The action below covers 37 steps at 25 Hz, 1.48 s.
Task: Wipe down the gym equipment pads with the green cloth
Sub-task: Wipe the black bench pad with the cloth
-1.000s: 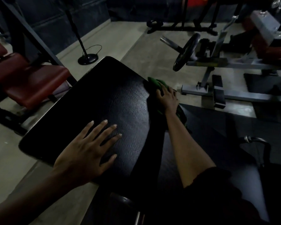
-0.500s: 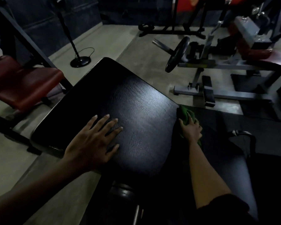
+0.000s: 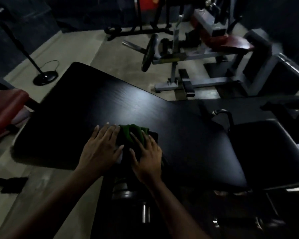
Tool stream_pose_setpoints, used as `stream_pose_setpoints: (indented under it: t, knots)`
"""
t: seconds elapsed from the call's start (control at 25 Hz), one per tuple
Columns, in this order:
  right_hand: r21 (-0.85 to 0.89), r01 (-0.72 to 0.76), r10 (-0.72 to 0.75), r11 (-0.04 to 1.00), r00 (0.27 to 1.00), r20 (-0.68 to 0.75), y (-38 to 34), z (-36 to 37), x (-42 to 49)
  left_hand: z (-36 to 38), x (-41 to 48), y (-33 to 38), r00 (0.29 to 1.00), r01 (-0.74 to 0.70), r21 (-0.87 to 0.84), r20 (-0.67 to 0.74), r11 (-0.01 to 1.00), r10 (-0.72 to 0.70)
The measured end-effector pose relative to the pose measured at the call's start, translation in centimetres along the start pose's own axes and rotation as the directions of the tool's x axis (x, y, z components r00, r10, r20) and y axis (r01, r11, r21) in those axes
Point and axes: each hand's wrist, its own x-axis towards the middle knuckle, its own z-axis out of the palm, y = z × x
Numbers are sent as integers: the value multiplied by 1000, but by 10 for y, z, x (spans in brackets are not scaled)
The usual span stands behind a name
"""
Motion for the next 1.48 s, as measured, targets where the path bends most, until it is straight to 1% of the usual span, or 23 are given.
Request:
stream_pose_setpoints:
  t: [0.12,0.16,0.24,0.36,0.48,0.56,0.6,0.68,0.72,0.76,0.8,0.84,0.88,0.92,0.96,1.0,1.08,1.16,1.28,1.36,1.48]
  knots:
    - [10,-65,65,998,998,13,36,-11,-2,13,18,24,998,-59,-52,26,997,60]
    - [2,-88,88,996,996,8,52,-15,-3,17,26,30,995,-93,-43,34,995,95]
    - [-32,-139,140,990,990,24,90,-25,-6,24,41,43,982,-159,-25,96,987,161]
    - [-64,-260,263,964,963,59,151,-44,-11,40,54,59,956,-235,23,186,972,226]
    - [-88,-350,355,933,933,52,196,-57,-6,52,53,66,938,-237,104,284,966,199]
    - [-124,-379,387,917,921,48,217,-62,6,55,52,68,933,-232,109,306,966,190]
    - [-115,-418,425,901,904,53,224,-66,16,55,51,69,933,-231,106,307,967,189]
    - [-16,-489,489,872,870,60,223,-74,47,55,52,70,935,-229,119,302,966,185]
    - [52,-453,450,890,891,55,211,-75,65,54,52,70,933,-231,124,311,965,183]
    - [117,-362,357,925,932,61,189,-73,85,54,53,70,930,-232,127,320,964,182]
    - [165,-231,220,959,972,82,161,-66,103,56,54,70,927,-233,131,329,964,180]
    - [182,-94,72,979,990,123,130,-55,117,57,54,69,926,-233,142,335,962,175]
    - [157,14,-43,988,982,183,102,-41,123,57,53,69,923,-231,159,347,960,164]
    - [95,88,-108,992,966,233,84,-28,126,59,53,69,923,-224,172,353,959,153]
    - [30,136,-139,990,960,242,78,-16,128,60,53,68,927,-212,175,347,961,141]
    - [-13,163,-155,987,959,236,84,-7,131,61,53,68,938,-200,176,320,964,136]
    - [-32,172,-163,985,968,192,113,-5,137,59,52,70,950,-210,179,270,961,157]
    - [-40,110,-104,993,987,124,145,-10,146,56,53,72,952,-231,186,246,955,182]
    - [-90,-80,87,993,993,74,195,-18,150,54,52,74,950,-224,197,261,954,169]
    - [-108,-204,209,973,977,35,238,-27,146,54,52,74,953,-211,216,261,953,152]
    - [-113,-378,383,919,924,21,284,-43,138,54,54,75,947,-214,216,285,953,148]
